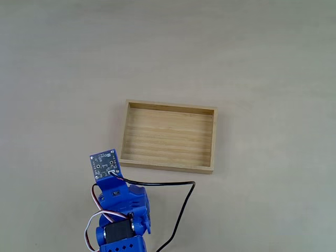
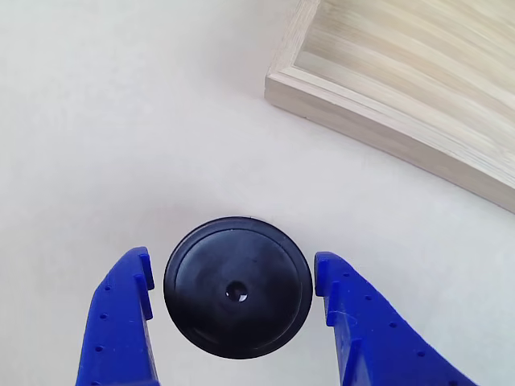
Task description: Place the black cylinder in the wooden box then return to rest.
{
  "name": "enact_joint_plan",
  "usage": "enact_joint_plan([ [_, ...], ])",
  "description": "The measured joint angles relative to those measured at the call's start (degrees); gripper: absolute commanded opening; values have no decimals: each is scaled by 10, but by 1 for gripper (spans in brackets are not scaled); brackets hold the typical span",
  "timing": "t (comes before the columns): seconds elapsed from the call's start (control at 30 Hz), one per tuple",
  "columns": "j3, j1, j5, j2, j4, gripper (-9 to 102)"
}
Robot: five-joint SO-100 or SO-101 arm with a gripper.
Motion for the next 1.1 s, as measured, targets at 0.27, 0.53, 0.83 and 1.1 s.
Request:
enact_joint_plan([
  [0.27, 0, 0, 0, 0, 3, 22],
  [0.53, 0, 0, 0, 0, 3, 21],
  [0.83, 0, 0, 0, -37, 42, 21],
  [1.1, -46, 0, -22, -88, 115, 21],
])
